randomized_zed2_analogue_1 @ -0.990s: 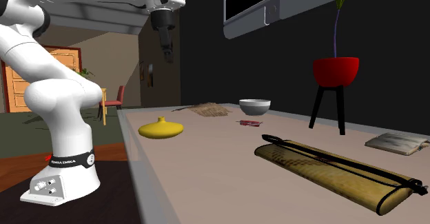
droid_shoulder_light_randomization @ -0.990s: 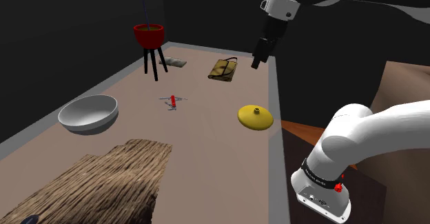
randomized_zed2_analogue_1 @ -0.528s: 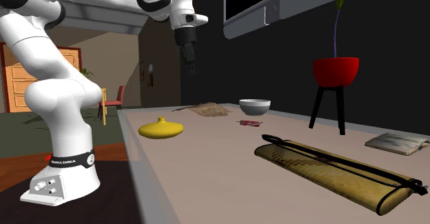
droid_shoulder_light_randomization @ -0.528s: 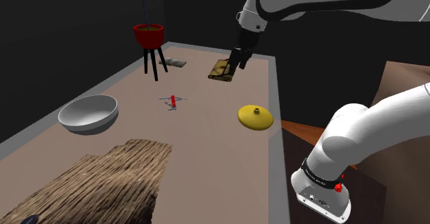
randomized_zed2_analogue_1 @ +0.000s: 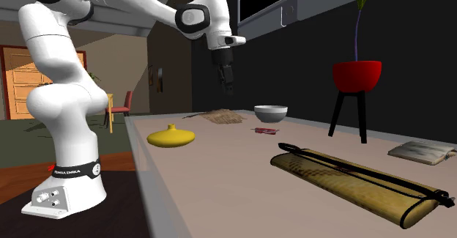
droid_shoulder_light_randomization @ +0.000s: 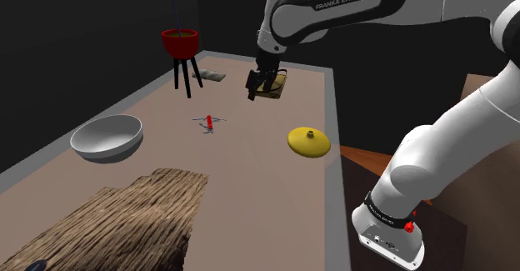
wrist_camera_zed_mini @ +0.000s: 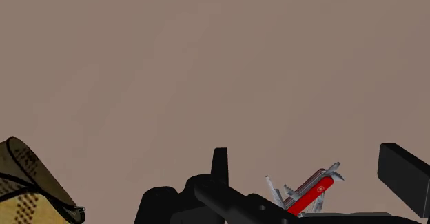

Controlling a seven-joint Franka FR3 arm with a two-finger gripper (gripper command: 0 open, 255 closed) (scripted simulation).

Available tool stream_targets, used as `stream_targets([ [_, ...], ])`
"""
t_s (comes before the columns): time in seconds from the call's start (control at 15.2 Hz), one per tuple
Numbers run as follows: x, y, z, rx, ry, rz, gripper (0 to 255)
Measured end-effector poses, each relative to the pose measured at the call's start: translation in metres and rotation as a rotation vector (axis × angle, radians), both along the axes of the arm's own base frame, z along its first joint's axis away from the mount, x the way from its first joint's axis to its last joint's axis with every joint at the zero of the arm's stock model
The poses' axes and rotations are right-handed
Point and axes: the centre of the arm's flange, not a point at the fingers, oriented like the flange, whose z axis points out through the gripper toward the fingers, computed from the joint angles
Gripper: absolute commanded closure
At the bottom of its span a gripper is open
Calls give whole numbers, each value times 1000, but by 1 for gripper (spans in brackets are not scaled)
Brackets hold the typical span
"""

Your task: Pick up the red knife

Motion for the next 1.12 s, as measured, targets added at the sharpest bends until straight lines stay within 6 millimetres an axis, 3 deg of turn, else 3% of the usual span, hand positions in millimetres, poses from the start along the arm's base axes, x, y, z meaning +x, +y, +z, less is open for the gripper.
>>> stream_targets([
  [1.12,171,92,-107,24,-12,25,0],
])
